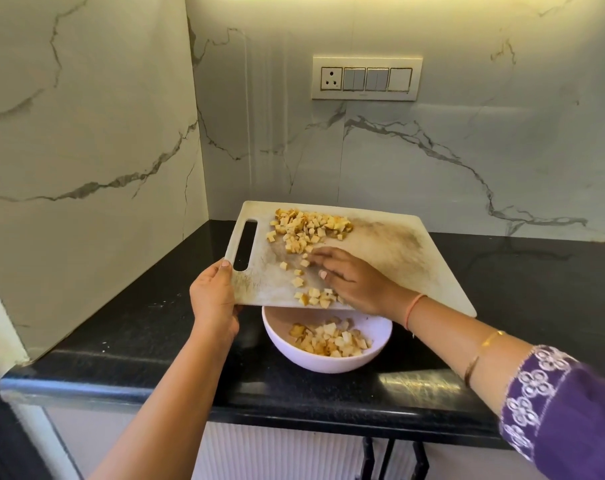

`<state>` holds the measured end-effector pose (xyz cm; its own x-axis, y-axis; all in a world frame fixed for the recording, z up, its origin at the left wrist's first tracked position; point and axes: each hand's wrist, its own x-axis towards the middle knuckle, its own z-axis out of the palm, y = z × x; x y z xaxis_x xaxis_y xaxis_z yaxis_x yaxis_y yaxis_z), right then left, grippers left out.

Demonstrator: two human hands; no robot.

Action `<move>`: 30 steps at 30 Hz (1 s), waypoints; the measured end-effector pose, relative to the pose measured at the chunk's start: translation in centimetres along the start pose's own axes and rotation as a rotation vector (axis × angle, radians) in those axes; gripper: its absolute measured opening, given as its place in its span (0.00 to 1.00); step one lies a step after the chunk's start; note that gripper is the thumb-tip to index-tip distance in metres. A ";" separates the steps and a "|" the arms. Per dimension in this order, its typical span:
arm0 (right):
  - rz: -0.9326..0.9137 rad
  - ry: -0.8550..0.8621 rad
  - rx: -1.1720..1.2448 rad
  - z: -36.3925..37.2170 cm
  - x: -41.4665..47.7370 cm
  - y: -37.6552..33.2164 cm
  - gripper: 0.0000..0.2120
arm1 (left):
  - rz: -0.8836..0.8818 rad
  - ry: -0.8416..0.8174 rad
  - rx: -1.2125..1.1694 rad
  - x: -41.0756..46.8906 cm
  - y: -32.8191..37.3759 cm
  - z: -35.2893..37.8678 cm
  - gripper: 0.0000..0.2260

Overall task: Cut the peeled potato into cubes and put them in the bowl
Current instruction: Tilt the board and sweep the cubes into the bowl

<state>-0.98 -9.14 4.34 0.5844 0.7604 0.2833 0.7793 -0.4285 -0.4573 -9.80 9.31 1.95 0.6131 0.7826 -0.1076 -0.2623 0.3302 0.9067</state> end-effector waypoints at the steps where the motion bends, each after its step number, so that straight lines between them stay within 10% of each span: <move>1: -0.031 -0.010 0.022 0.2 -0.6 -0.1 0.19 | 0.001 0.000 -0.003 0.1 0.1 0.0 0.10; 30: -0.222 0.043 -0.514 0.4 3.6 -2.8 0.17 | -0.006 0.020 -0.013 0.4 -0.1 -0.1 0.05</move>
<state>-1.15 -4.96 6.34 0.3938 0.8436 0.3650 0.8886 -0.4510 0.0837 -9.67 9.64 1.79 0.5999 0.7909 -0.1207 -0.2685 0.3412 0.9008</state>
